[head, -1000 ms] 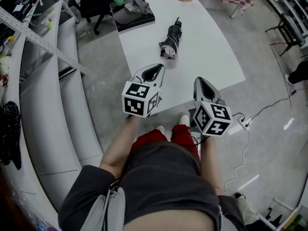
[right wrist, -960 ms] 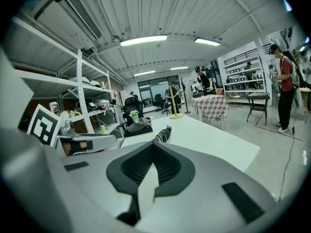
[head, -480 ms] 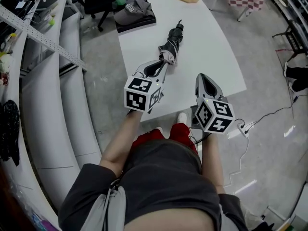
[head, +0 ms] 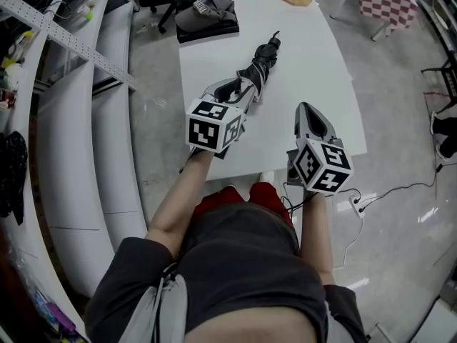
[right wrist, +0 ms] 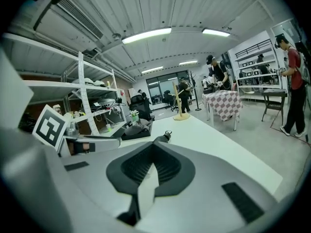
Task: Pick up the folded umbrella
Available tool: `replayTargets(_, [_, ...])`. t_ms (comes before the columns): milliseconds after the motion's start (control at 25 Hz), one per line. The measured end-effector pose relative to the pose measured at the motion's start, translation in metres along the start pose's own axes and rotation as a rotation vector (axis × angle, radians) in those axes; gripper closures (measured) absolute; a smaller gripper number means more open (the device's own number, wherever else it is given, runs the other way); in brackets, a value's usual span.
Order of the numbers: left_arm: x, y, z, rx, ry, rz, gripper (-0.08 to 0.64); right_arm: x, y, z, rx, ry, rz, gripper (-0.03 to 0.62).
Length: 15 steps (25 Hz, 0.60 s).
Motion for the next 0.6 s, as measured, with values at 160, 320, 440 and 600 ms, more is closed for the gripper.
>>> replayTargets(160, [0.014, 0.003, -0.001, -0.003, 0.029, 0.044, 0.392, 0.011, -0.014, 0.002, 0.0, 0.028, 0.042, 0.574])
replayTargets(320, [0.03, 0.003, -0.002, -0.012, 0.061, 0.059, 0.369, 0.022, -0.026, 0.006, -0.009, 0.05, 0.071, 0.574])
replayTargets(440, [0.042, 0.004, -0.007, -0.016, 0.1, 0.074, 0.338, 0.03, -0.034, 0.009, -0.023, 0.067, 0.093, 0.574])
replayTargets(600, [0.061, 0.003, -0.011, -0.003, 0.142, 0.091, 0.325, 0.039, -0.047, 0.012, -0.033, 0.087, 0.119, 0.574])
Point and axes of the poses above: the fingertips, and each gripper's own axes: x forward along the fingers, y to its left, z out of its top, the point moved 2 cm from there along -x, backward along the fingers, and after that the axes turned 9 degrees about z, right-handed, at the moved point
